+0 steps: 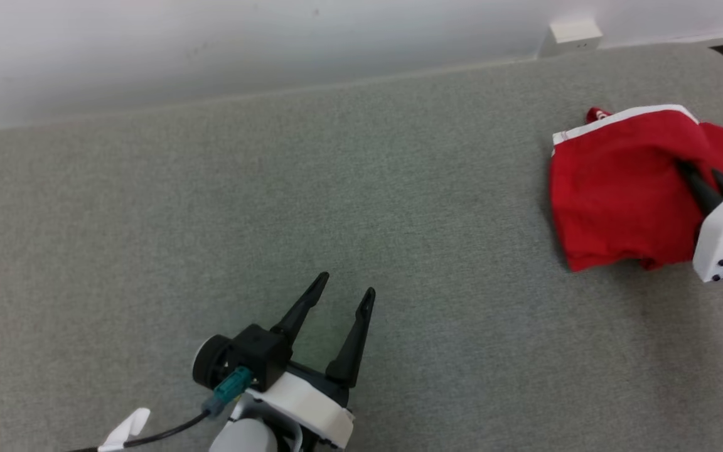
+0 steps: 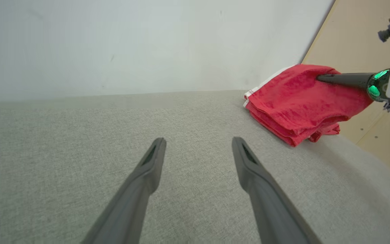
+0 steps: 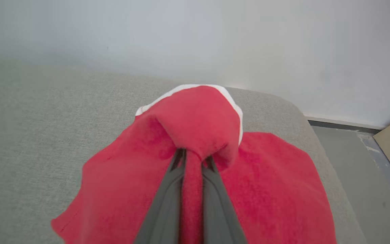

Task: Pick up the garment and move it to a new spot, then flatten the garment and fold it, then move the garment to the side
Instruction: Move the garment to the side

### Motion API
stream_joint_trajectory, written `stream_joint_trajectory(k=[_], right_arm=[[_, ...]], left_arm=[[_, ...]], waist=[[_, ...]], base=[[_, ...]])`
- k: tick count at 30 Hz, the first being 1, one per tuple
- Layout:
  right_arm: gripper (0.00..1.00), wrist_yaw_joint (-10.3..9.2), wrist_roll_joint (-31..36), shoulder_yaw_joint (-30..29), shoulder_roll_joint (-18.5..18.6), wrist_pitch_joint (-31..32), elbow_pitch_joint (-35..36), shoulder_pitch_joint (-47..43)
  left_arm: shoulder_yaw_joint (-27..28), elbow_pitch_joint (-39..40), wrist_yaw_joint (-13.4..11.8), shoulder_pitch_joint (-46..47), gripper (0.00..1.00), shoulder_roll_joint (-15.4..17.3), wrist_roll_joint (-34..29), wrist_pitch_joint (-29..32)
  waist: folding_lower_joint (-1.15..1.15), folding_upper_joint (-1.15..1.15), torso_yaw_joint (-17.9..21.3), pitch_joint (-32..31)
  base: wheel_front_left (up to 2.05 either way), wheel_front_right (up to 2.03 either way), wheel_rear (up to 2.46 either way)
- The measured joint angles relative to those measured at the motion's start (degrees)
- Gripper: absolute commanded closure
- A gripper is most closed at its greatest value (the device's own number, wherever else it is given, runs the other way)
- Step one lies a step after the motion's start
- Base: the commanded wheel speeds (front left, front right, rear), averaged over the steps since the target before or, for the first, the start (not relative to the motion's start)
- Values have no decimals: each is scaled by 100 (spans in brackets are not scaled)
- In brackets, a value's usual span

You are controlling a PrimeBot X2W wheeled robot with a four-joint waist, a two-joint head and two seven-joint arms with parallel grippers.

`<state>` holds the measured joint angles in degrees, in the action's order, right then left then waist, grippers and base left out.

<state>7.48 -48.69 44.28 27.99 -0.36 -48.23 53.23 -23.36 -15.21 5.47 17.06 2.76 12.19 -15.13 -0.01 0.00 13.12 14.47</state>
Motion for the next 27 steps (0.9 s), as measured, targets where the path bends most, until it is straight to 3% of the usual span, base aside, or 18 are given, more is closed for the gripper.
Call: stream_joint_trajectory(k=[7, 11, 12, 13, 14, 15, 16, 27], right_arm=[[100, 1, -37, 799, 1238, 152, 443, 446], [100, 2, -132, 1099, 1631, 7, 334, 589], [63, 9, -166, 1135, 1684, -63, 227, 629], [36, 8, -188, 1133, 1703, -138, 94, 672], [20, 8, -191, 1140, 1711, -196, -51, 695], [15, 8, -207, 1188, 1713, -233, -191, 696], [0, 8, -211, 1240, 1706, -297, -332, 696], [0, 8, -320, 1249, 1346, -988, -1626, 683]], left_arm=[[-33, -36, 41, 252, 0, -1, -129, 0], [-42, -56, 57, 380, 0, -2, -186, 0], [-37, -60, 57, 404, 0, 0, -211, 0], [-33, -63, 64, 428, 0, 0, -215, 0], [-43, -60, 67, 452, 0, -3, -221, -1], [-51, -59, 83, 486, 0, -7, -223, -1], [-46, -53, 89, 505, 0, -7, -223, -1], [126, -82, 45, 445, 0, 1, -145, -1]], waist=[[0, 0, -253, 533], [0, 0, -360, 821], [0, 0, -386, 883], [0, 0, -411, 939], [0, 0, -439, 984], [0, 0, -473, 1014], [0, 0, -505, 1043], [0, 0, -637, 765]], base=[[0, 0, 0], [0, 0, 0], [0, 0, 0], [0, 0, 0], [0, 0, 0], [0, 0, 0], [0, 0, 0], [0, 0, 0]])
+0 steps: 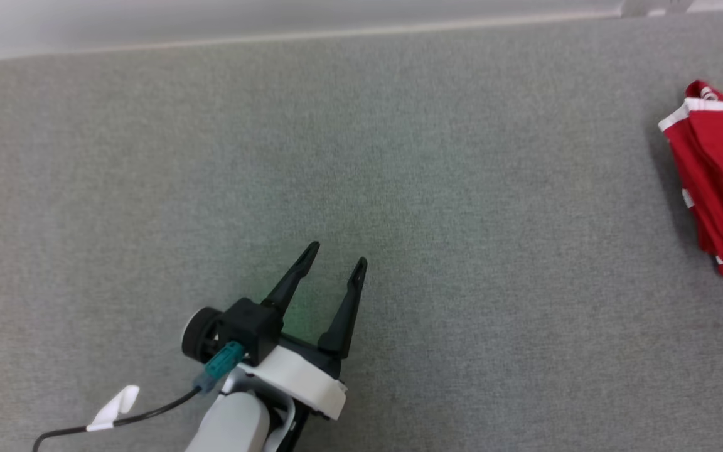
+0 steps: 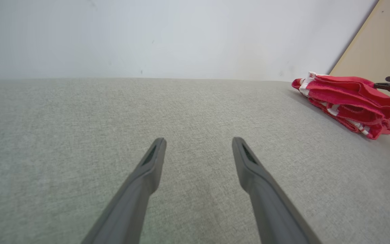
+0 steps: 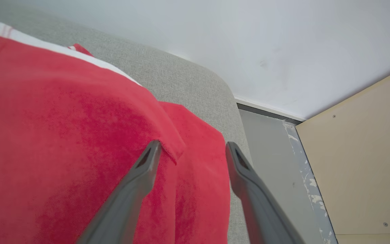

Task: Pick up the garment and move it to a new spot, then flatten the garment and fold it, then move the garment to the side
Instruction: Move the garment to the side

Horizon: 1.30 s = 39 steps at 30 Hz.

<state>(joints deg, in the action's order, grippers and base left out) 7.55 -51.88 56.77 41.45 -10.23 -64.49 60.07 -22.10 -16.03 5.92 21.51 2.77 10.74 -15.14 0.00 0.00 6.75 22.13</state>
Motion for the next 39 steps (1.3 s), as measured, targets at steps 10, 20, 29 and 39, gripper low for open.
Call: stream_joint_trajectory(k=[10, 20, 29, 39], right_arm=[[0, 0, -237, -310, -22, -456, 633, -107], [0, 0, -285, -1226, -138, -480, 2329, -1222], [0, 0, 505, -3129, -679, -480, 3790, -3253], [0, -1, 2285, -4822, -1992, -480, 5146, -5297]], left_arm=[[594, 144, -100, -473, 0, -1, 171, 1], [1395, 29, -220, -922, 0, 145, 294, 1], [1813, -15, -244, -1325, 0, 159, 483, 1], [2120, 367, -296, -1829, 0, 88, 334, 1]], waist=[[0, 0, -37, -970], [1, 0, -52, -1937], [1, 0, -139, -2329], [1, 0, -154, -2341]], base=[[0, 0, 0], [0, 0, 0], [0, 0, 0], [0, 0, 0]])
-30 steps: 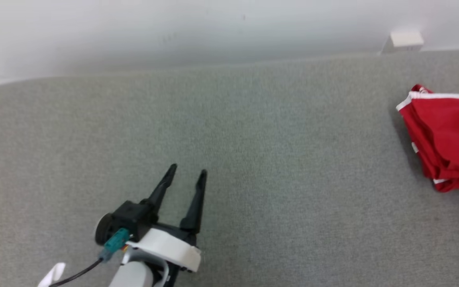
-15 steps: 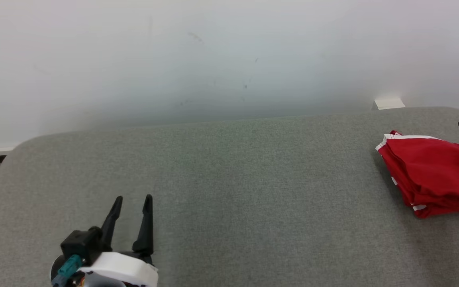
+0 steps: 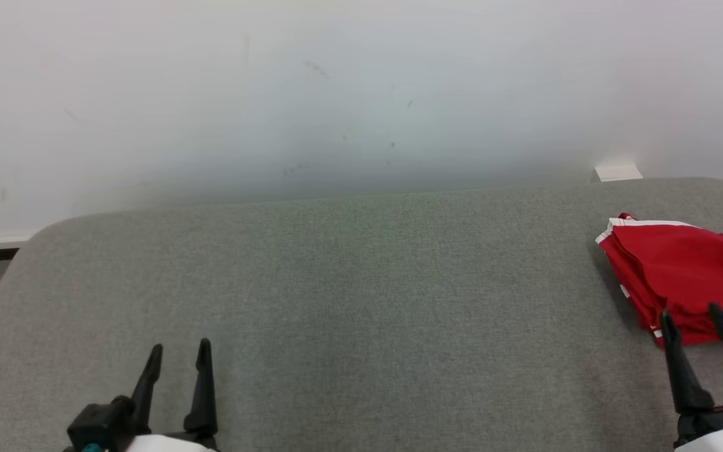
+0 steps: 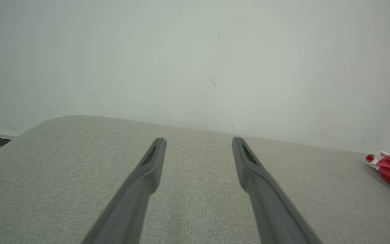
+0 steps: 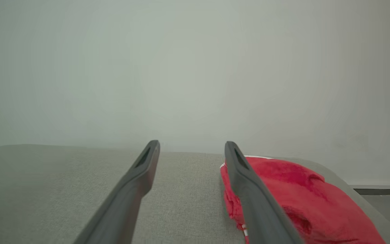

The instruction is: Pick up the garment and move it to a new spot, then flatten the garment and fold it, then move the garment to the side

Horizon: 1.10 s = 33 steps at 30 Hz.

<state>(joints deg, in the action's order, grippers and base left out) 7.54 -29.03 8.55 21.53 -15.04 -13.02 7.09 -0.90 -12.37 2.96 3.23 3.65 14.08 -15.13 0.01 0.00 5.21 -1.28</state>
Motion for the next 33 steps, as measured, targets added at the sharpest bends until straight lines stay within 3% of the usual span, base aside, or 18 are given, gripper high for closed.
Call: stream_joint_trajectory(k=[5, 11, 32, 33], right_arm=[[0, 0, 485, -354, -569, 0, 400, -452], [0, 0, 639, -480, -859, 0, 526, -617], [0, 0, 644, -360, -891, 0, 394, -605], [100, 0, 644, -361, -891, 0, 394, -605]], left_arm=[[-89, -11, 53, -125, 0, -33, -271, 0], [-160, -2, 62, -232, 0, -66, -386, 0], [-238, -30, 78, -194, 0, -81, -398, 0], [-246, -36, 89, -193, 100, -80, -387, 0]], waist=[[0, 0, 0, 27], [0, 0, 32, 45], [-1, 0, -31, 30], [-1, 0, -27, 29]], base=[[0, 0, 0], [0, 0, 0], [0, 0, 0], [0, 0, 0]])
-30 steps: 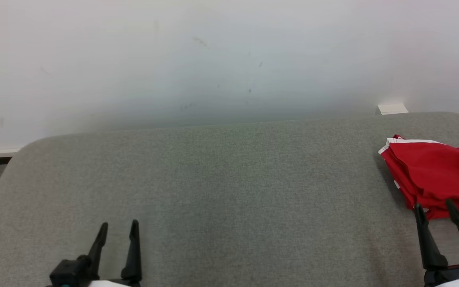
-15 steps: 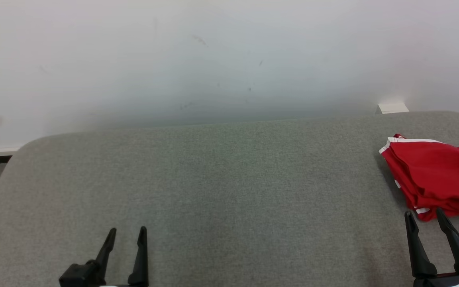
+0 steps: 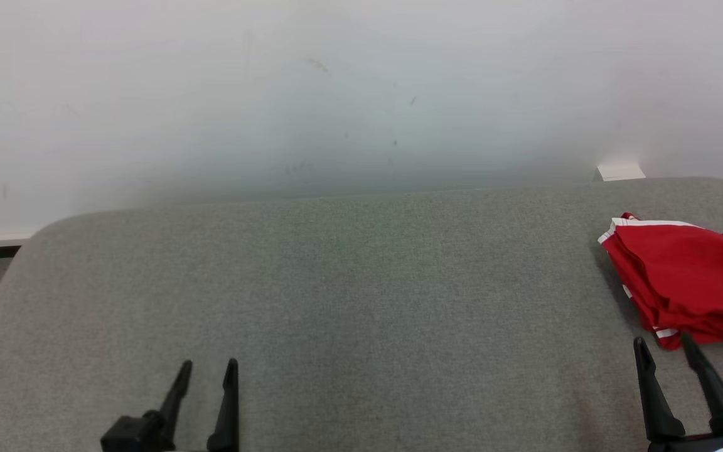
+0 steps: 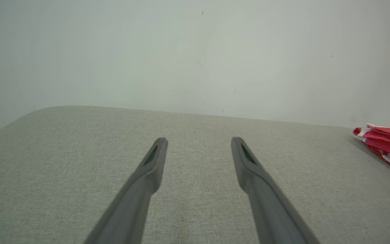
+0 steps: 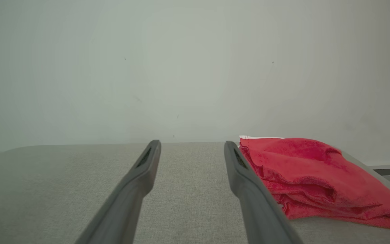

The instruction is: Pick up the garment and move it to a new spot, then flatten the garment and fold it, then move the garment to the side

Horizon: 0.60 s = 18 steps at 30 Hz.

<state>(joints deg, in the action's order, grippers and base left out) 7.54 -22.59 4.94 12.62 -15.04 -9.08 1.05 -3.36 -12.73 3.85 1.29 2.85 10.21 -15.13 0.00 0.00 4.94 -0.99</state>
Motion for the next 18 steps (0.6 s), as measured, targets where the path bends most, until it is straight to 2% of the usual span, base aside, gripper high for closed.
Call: stream_joint_trajectory(k=[6, 18], right_arm=[[100, 1, -32, 60, -146, 37, -241, -141], [100, 1, -1117, -85, -245, 347, -290, -125]], left_arm=[[-44, -276, -1, -161, 100, -38, 45, 23], [115, -309, 41, -125, 100, -41, 1303, 369]], waist=[[0, 0, -3, 0], [0, 0, -51, 11]], base=[[0, 0, 0], [0, 0, 0]])
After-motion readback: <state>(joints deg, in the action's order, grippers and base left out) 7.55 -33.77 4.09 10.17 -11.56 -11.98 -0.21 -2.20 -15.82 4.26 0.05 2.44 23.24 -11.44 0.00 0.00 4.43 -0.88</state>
